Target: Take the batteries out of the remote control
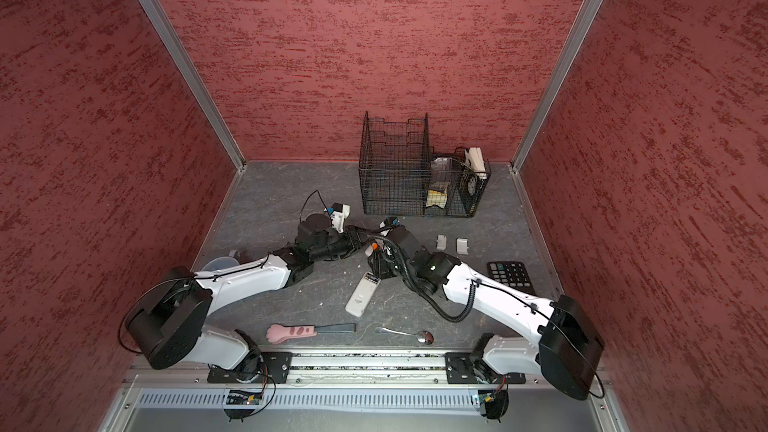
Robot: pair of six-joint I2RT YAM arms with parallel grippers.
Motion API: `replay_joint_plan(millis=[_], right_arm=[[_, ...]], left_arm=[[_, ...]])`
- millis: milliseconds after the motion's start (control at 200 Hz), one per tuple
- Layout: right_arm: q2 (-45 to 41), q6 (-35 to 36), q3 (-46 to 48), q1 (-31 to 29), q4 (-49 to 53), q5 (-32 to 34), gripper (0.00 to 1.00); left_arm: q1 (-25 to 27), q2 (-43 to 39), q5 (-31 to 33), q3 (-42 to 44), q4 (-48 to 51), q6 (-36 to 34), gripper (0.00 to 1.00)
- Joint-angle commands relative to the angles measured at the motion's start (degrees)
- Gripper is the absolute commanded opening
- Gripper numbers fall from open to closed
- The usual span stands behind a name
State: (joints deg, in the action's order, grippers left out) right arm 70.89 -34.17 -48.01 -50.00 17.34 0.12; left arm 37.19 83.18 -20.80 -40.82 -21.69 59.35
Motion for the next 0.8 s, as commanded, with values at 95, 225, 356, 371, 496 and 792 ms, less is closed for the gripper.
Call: replay_joint_plan(millis=[95, 225, 356, 371, 496, 792], right_arm=[[-7.6, -4.1, 5.8, -1.8, -11.5, 7.1, 0.54], [-9.4, -4.8, 9.1, -1.9, -17.4, 7.3, 0.53], [-8.1, -4.2, 9.3, -2.2, -19.5, 6.7, 0.53], [-7.9, -4.2, 9.3, -2.1, -19.7, 6.5, 0.53], [-5.9, -3.4, 8.5, -2.3, -20.9, 6.2, 0.53], [-1.3, -3.2, 6.7, -2.2, -23.3, 7.0, 0.46]], left_arm=[[-1.3, -4.1, -0.3, -0.7, 4.2, 4.9, 0.0], [-1.5, -5.0, -0.6, -0.8, 6.3, 7.4, 0.0], [-1.5, -5.2, -0.5, -0.9, 8.0, 9.0, 0.0], [-1.4, -5.1, -0.4, -0.8, 8.1, 9.2, 0.0], [-1.4, -5.1, -0.3, -0.6, 8.1, 9.9, 0.0], [-0.8, -4.3, -0.3, -1.3, 7.7, 9.9, 0.0]])
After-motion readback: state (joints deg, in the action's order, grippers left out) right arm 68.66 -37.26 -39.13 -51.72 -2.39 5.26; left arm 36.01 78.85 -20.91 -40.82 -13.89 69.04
